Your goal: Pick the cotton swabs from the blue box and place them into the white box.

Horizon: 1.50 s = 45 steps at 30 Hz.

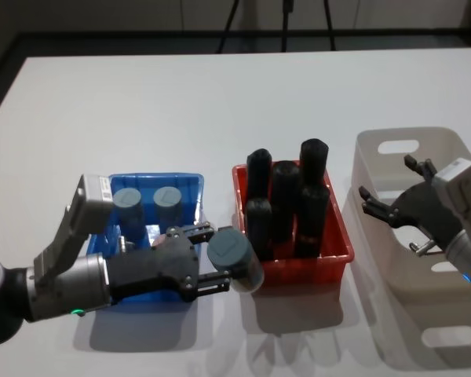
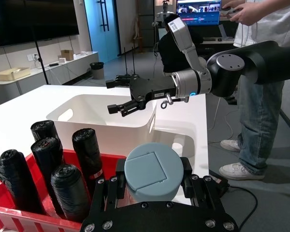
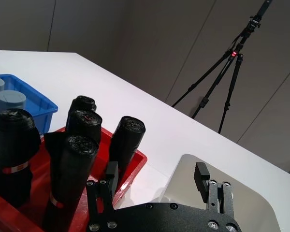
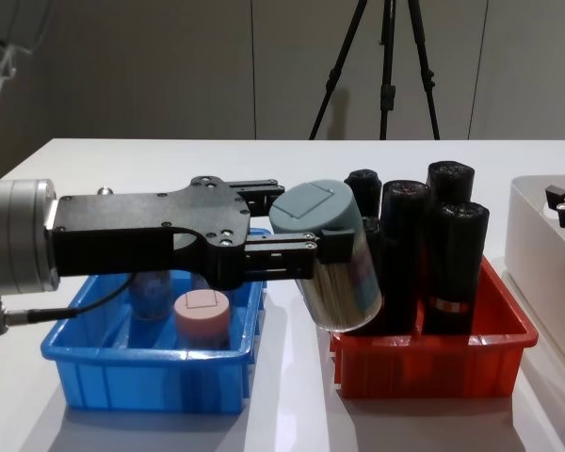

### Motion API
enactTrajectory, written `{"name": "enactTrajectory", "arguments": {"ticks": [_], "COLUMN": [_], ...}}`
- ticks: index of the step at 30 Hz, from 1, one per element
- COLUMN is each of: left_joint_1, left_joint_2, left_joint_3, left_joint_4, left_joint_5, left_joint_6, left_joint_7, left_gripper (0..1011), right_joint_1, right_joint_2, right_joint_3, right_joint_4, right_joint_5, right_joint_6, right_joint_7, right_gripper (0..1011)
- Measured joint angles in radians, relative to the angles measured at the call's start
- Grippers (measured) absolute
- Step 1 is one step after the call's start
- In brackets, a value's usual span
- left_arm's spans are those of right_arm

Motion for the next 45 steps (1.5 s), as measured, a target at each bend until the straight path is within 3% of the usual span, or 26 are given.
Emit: {"name": "enactTrajectory", "arguments": {"ticks": [12, 45], "left_joint_1": [0.000, 0.000], "left_joint_2": [0.000, 0.000], "left_joint_3": [0.000, 0.000], "left_joint_4": [0.000, 0.000], "left_joint_5": [0.000, 0.000], "left_joint_6": [0.000, 0.000], "left_joint_7": [0.000, 0.000], "left_gripper": [649, 649], "right_joint_1": [-0.029, -0.084], "right_joint_2": [0.016, 0.060], "right_joint_3": [0.009, 0.049], "right_joint_4": [-0.045, -0.130], "right_joint_5": [0.033, 0.138], "right_joint_6": [-0.054, -0.113], "right_joint_7": [0.139, 0.436], "right_gripper": [1001, 1001]}}
